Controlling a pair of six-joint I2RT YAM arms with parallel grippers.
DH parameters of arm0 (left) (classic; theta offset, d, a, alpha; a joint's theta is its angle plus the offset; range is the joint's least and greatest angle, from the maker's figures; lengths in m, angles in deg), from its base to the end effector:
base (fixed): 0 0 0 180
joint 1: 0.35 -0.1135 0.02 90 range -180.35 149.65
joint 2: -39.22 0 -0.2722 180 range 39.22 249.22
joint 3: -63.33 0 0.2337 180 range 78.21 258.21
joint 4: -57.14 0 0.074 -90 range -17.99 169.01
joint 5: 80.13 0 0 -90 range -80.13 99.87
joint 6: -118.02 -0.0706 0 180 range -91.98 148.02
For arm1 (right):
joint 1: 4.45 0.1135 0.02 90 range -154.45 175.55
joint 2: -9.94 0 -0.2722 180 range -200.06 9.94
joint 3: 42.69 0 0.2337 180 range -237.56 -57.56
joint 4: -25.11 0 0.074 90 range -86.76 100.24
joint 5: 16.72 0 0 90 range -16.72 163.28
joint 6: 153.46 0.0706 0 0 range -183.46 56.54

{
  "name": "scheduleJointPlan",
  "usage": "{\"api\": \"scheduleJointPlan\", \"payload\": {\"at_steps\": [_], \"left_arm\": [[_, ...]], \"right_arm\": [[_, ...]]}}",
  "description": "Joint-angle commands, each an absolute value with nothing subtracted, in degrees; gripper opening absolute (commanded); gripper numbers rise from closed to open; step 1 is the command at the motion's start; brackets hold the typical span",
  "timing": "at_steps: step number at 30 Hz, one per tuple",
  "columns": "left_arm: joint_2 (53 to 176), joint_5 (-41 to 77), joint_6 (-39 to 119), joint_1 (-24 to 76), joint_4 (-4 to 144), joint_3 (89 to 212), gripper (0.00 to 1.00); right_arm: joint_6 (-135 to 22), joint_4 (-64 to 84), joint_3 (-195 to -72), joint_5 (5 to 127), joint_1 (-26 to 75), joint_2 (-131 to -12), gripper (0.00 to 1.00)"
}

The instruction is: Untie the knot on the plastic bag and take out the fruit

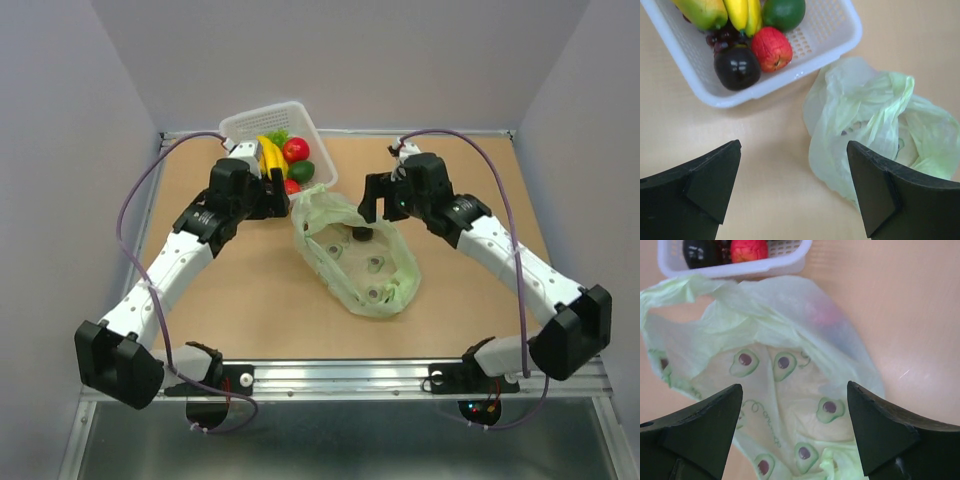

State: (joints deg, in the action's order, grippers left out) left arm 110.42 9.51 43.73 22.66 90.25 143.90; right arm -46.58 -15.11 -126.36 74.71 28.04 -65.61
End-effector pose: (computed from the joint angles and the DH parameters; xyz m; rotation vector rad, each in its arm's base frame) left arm 0.2719 -0.1150 0.3510 0.1239 2.0070 -0.4291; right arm 0.2590 0.1628 0.3333 -0.2797 2.1509 0.4765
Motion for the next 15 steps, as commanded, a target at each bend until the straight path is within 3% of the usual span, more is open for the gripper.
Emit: {"api": "scheduleJointPlan", "payload": {"at_steps": [1,5,15], "left_arm": [[105.41,11.71,44.63,24.96,88.71,140.26,0.99],[102.69,14.87,47.0,27.6,87.39,135.34,0.99],[98.2,15.58,50.17,31.73,86.25,130.24,0.99]], "right_arm": [[-53.35,-16.39,-136.12,66.44,22.37,-73.63,0.89],[-58.27,-16.39,-143.15,55.65,19.99,-85.21,0.91],[-67.77,-16.48,-149.93,39.98,19.72,-99.47,0.89]]}}
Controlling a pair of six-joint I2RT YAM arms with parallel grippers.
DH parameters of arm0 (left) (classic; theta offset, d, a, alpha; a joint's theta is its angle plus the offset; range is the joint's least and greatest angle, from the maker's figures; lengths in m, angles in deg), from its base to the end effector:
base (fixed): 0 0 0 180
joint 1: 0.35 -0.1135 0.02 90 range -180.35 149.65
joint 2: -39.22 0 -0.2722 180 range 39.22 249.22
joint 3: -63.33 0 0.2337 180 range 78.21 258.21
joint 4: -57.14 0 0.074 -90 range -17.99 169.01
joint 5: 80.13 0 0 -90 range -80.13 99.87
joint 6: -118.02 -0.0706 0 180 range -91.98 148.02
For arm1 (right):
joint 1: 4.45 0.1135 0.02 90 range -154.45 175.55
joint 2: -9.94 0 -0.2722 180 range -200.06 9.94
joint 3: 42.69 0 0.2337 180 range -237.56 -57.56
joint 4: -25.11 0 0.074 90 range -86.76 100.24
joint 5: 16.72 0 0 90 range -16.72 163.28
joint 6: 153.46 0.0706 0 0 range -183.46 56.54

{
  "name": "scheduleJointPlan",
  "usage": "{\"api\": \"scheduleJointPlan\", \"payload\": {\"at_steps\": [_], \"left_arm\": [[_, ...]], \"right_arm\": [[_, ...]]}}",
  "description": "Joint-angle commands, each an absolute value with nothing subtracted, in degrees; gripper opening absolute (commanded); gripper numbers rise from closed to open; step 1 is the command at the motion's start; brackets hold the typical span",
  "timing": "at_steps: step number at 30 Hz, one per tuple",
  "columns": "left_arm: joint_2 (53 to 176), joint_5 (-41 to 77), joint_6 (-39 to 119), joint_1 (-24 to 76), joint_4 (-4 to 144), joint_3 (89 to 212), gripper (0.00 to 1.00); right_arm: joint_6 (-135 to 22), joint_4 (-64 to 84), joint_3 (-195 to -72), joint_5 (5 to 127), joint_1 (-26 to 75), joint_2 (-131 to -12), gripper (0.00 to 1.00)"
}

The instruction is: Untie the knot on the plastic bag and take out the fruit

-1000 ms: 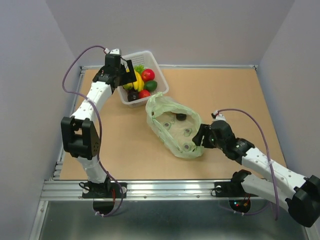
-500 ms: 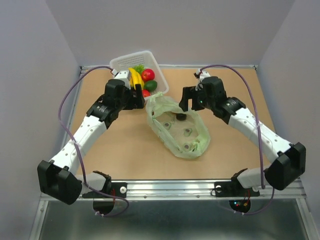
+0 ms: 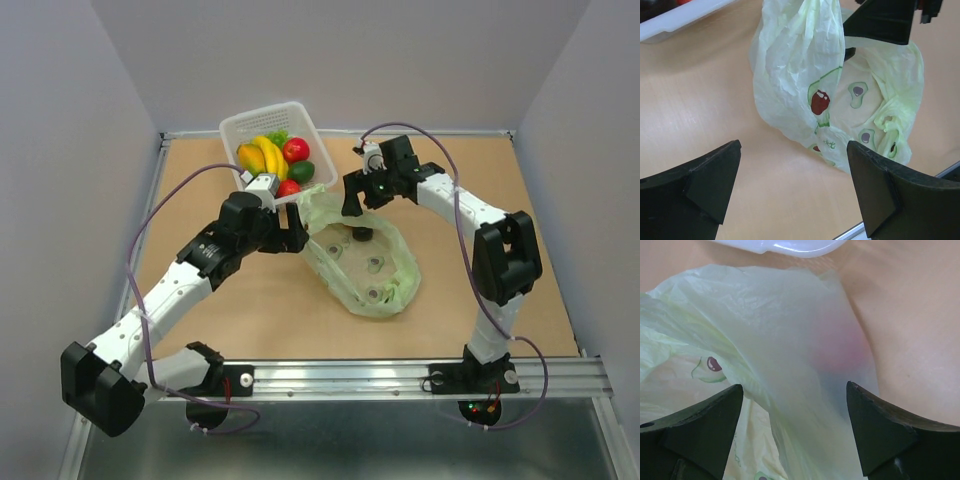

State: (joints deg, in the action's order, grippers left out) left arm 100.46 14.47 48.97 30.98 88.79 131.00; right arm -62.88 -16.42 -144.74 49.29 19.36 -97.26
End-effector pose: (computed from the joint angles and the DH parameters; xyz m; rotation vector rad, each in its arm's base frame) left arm 0.2122 -0.1358 0.3168 0.2400 2.0584 -0.6537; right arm 0.3802 0.1992 0.2518 -0.6812 2.3089 0.6994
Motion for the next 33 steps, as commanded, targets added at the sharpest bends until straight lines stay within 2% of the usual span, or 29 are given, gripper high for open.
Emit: {"api": "scheduleJointPlan", "payload": {"at_steps": [1,2,5,6,8,9,11,21,29,33], "left_arm": [[98.2,15.75,50.17,31.73,86.16,129.98,0.99],[98.29,15.84,50.61,32.17,86.07,129.54,0.99],[98.99,15.67,51.83,33.13,84.93,128.13,0.99],[99.34,15.49,52.27,33.4,84.15,127.78,0.99],[99.6,15.14,53.07,33.93,83.18,126.72,0.99],[99.69,15.05,53.68,33.93,82.74,126.37,0.99],[99.95,14.7,54.12,34.28,81.68,125.93,0.98],[101.28,13.03,53.34,36.3,79.31,126.37,0.98],[98.38,12.77,53.86,37.7,81.49,126.19,0.96],[96.8,10.93,53.69,39.98,83.34,127.51,0.94]], "right_arm": [[-67.94,-16.39,-150.28,39.36,19.72,-100.27,0.87],[-67.86,-16.39,-150.64,39.44,19.72,-101.15,0.85],[-68.03,-16.39,-151.69,40.14,19.72,-102.91,0.71],[-68.12,-16.31,-151.95,40.23,19.72,-102.92,0.52],[-68.21,-16.39,-151.87,40.58,19.72,-100.73,0.28],[-68.21,-16.39,-151.87,40.85,19.89,-99.59,0.1],[-68.12,-16.48,-150.82,41.64,20.25,-95.65,0.0],[-64.35,-16.04,-138.87,48.84,26.22,-79.38,0.0],[-59.34,-13.24,-132.1,59.56,26.23,-81.99,0.01],[-56.96,-11.74,-131.74,64.38,26.22,-84.28,0.06]]}}
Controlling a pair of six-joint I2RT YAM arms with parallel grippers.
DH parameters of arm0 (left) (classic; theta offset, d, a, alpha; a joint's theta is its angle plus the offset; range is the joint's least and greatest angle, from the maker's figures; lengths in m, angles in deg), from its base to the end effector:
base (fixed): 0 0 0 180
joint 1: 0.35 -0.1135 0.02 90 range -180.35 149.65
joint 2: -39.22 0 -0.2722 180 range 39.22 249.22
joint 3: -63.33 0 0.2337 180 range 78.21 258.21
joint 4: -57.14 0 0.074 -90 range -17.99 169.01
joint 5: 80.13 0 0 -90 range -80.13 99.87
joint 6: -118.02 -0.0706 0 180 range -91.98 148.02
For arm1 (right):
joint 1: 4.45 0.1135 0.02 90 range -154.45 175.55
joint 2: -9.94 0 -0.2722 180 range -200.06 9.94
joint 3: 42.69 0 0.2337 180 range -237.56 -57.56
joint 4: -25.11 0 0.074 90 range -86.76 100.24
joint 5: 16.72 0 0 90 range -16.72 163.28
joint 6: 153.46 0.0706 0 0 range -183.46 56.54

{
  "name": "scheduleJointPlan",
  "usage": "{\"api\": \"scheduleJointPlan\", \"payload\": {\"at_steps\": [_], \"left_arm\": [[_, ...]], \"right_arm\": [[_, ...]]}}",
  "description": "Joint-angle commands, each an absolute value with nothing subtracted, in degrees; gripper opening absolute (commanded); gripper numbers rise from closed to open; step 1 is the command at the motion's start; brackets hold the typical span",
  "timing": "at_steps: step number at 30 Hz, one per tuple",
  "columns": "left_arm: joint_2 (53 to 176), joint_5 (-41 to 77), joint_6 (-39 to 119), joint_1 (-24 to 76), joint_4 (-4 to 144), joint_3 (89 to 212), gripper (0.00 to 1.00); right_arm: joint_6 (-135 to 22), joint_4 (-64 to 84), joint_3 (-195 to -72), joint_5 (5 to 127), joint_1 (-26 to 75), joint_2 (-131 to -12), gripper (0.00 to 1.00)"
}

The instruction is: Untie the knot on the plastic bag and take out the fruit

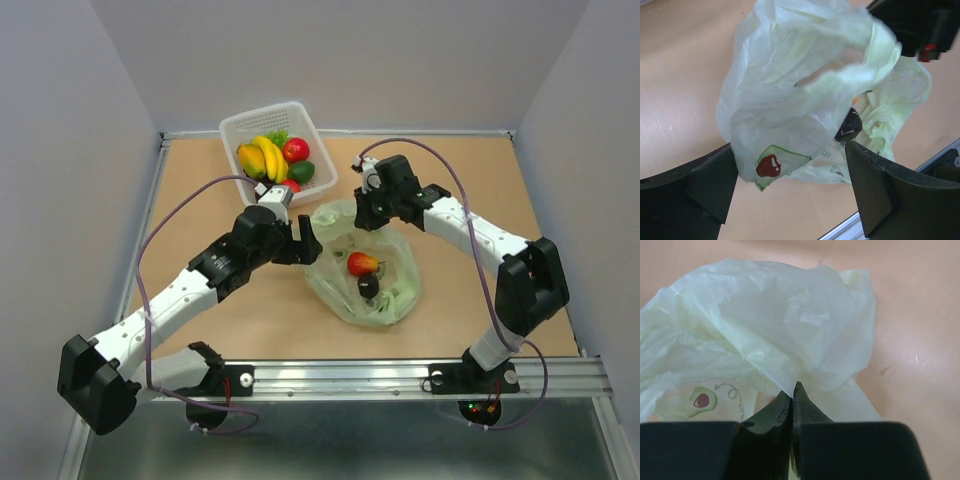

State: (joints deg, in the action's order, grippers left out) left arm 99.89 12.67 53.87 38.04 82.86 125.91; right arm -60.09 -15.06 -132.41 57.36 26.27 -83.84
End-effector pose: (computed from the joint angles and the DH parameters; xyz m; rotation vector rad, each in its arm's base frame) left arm 0.1957 -0.1595 0.3003 0.2588 2.0535 -0.7600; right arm 0.3105 0.2071 0.2696 -0.7008 2.2845 0.6141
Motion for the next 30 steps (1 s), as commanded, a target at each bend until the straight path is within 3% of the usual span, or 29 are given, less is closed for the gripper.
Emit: {"api": "scheduleJointPlan", "payload": {"at_steps": [1,6,7,9,10,13,21,30], "left_arm": [[96.62,10.31,53.69,40.6,84.22,128.29,0.94],[96.88,7.76,53.33,45.87,85.28,131.55,0.94],[98.01,7.32,53.33,46.84,85.37,132.25,0.94],[100.99,6.01,53.25,49.83,85.63,134.88,0.94],[102.14,5.56,53.25,52.19,85.72,135.85,0.94],[106.88,3.54,53.16,55.71,85.72,139.89,0.94],[120.77,0.03,53.59,61.26,86.6,147.72,0.94],[137.3,0.29,54.39,61.44,88.09,153.17,0.94]], "right_arm": [[-56.44,-11.47,-132.18,66.4,26.22,-84.54,0.14],[-55.73,-11.47,-134.2,70.46,26.22,-82.01,0.57],[-55.82,-11.38,-134.29,71.08,26.14,-81.21,0.72],[-55.29,-11.47,-133.86,72.92,26.22,-78.5,0.88],[-55.11,-11.47,-133.5,74.58,26.22,-77.53,0.91],[-53.54,-11.47,-130.87,80.56,26.22,-73.06,1.0],[-45.1,-11.82,-117.96,99.72,25.44,-59.18,1.0],[-35.53,-14.46,-103.2,100.36,24.82,-45.62,1.0]]}}
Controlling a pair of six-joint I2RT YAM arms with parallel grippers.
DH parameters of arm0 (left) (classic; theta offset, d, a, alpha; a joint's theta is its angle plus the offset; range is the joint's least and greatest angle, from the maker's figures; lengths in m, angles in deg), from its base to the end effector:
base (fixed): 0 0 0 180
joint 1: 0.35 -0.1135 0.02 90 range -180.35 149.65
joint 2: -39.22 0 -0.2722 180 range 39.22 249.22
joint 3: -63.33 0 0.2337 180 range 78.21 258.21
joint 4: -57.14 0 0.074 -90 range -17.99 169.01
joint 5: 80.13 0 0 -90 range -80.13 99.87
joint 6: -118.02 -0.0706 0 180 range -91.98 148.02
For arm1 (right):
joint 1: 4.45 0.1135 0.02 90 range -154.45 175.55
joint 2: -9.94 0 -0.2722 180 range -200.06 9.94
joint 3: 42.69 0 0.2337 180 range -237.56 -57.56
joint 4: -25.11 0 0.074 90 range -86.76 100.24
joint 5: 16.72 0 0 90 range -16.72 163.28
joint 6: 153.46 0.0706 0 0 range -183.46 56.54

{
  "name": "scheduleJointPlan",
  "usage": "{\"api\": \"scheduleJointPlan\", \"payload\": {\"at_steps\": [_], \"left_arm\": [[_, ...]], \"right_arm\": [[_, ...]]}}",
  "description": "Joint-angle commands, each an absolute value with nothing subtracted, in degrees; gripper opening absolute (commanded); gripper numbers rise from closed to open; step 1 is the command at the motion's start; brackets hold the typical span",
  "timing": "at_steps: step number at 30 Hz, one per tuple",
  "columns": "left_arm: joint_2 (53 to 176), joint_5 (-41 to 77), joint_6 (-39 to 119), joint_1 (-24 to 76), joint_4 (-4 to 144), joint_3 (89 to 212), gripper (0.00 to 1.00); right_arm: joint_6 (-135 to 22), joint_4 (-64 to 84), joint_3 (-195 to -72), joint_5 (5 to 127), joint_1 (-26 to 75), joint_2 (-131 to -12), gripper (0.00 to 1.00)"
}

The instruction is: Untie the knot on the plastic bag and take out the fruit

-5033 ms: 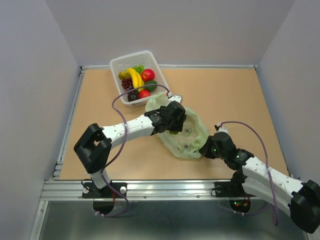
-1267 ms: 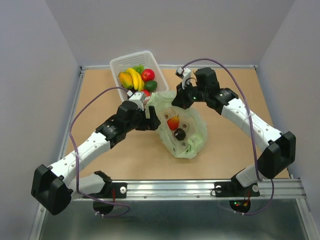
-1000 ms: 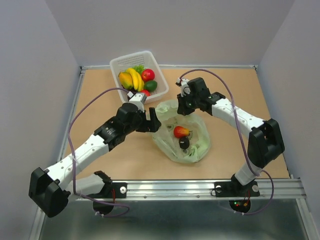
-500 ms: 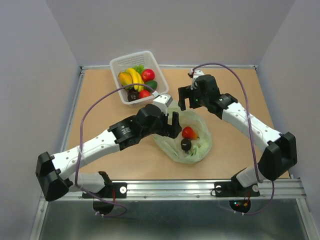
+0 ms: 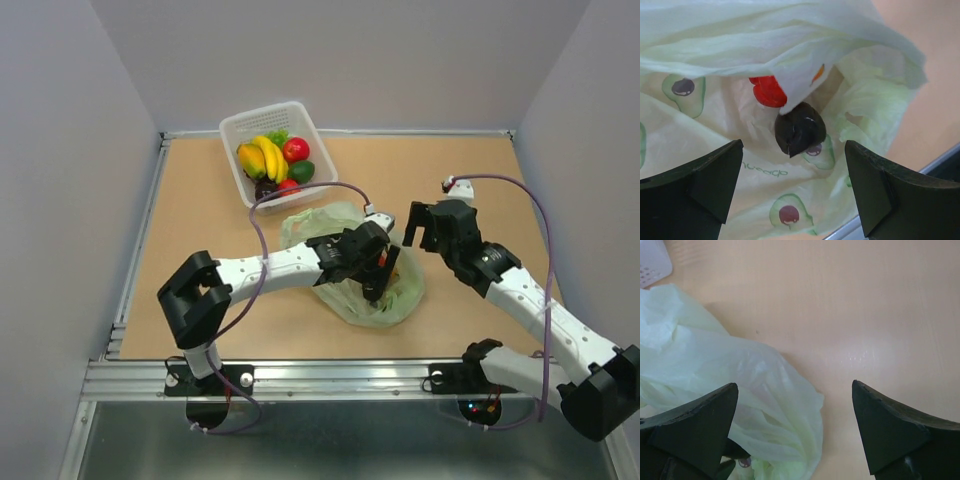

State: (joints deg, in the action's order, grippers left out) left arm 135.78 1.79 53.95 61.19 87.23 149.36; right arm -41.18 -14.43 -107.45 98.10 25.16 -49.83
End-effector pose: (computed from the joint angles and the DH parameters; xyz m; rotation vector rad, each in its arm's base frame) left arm 0.1946 -0.3382 0.2475 0.6467 2.2636 -0.6278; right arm 0.2142 0.0876 0.2907 0.1080 2.1095 0.0673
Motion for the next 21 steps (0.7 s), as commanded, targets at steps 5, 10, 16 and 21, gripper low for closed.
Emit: {"api": "scheduleJointPlan", "payload": {"at_steps": [5,10,16,21], "left_arm": [[143.37,-0.5,56.32,61.53,87.48,154.93,0.92],[147.85,1.86,57.64,61.88,87.39,155.99,0.84],[146.99,2.92,57.81,63.02,87.21,155.72,0.48],[141.8,1.96,57.38,63.02,88.79,156.95,0.4]], "right_arm": [[-32.0,-15.25,-97.82,97.89,24.73,-38.69,1.0],[-31.38,-16.13,-94.83,97.54,24.73,-34.89,1.0],[-30.68,-16.22,-93.69,98.33,24.73,-33.57,1.0],[-30.85,-16.22,-93.95,98.77,24.73,-34.1,1.0]]}}
